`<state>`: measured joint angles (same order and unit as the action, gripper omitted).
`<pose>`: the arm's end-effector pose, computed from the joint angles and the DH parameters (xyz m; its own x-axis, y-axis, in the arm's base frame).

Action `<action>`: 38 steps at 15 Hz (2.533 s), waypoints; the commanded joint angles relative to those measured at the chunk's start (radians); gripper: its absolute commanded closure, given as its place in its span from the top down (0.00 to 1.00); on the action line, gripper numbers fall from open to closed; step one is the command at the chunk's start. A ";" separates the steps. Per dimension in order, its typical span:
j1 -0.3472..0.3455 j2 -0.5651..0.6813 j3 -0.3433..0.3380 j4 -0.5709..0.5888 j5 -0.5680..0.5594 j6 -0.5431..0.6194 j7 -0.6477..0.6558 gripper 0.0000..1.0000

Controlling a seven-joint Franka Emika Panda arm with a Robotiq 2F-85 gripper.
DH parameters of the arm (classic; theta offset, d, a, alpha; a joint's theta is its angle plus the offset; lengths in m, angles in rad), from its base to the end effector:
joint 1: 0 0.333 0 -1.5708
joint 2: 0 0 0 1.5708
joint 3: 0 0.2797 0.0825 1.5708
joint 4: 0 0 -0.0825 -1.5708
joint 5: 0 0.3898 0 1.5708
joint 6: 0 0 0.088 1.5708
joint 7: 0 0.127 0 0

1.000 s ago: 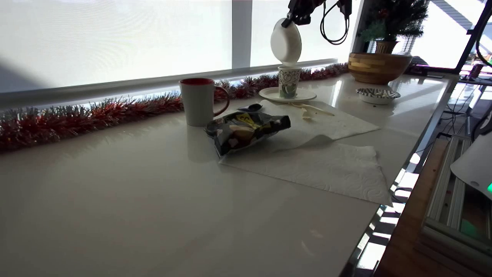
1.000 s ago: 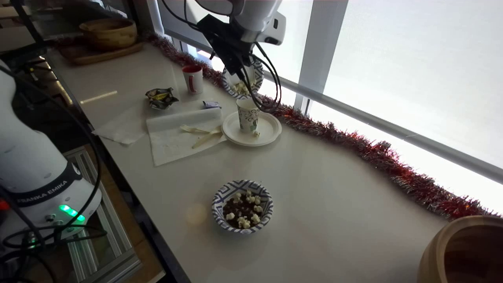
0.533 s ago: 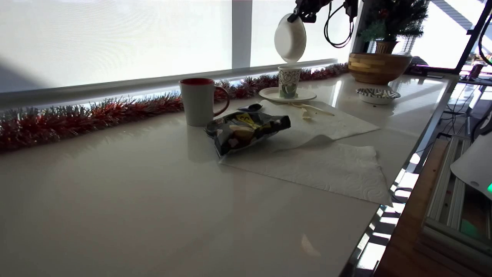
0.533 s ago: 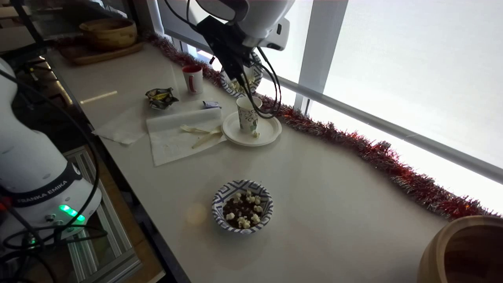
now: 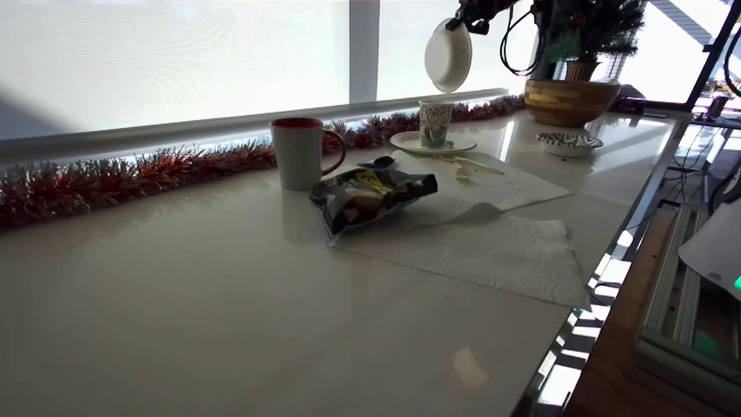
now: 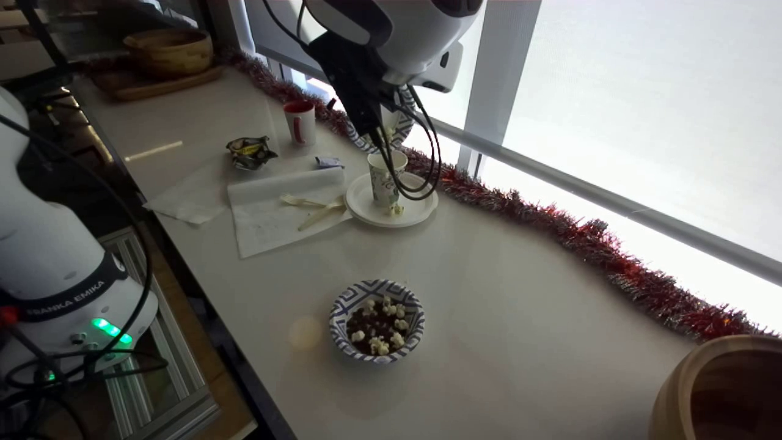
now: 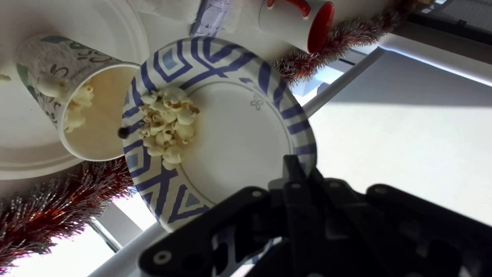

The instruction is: Put the white contents of the white plate into the paper cup

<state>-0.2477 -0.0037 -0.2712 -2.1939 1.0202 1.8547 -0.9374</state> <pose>0.4883 -0.1834 0.3428 0.9307 -0.2089 0.3002 0.1036 -0.6365 -0.7643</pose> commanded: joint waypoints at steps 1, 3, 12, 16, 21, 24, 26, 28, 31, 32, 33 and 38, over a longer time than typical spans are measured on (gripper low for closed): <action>-0.014 0.019 -0.006 0.010 0.039 -0.024 -0.018 0.01; -0.012 0.025 -0.001 0.012 0.043 -0.027 -0.017 0.01; -0.004 0.076 0.017 0.042 0.155 -0.062 -0.007 0.01; -0.002 0.062 0.018 0.023 0.121 -0.036 0.001 0.03; -0.009 0.076 0.015 0.035 0.136 -0.065 0.001 0.01; -0.021 0.085 0.006 0.040 0.146 -0.093 -0.005 0.01; -0.029 0.070 0.000 0.036 0.142 -0.117 -0.004 0.01; -0.031 0.033 -0.004 0.022 0.128 -0.118 -0.004 0.01; -0.023 -0.038 -0.002 0.007 0.068 -0.073 0.007 0.01; -0.014 -0.064 0.006 0.001 0.033 -0.021 -0.002 0.01; -0.006 -0.085 0.015 -0.003 -0.016 0.019 0.000 0.01; 0.022 -0.159 0.061 -0.044 -0.250 0.224 0.046 0.01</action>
<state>-0.2397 -0.1037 -0.2313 -2.1848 0.8913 1.9663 -0.9231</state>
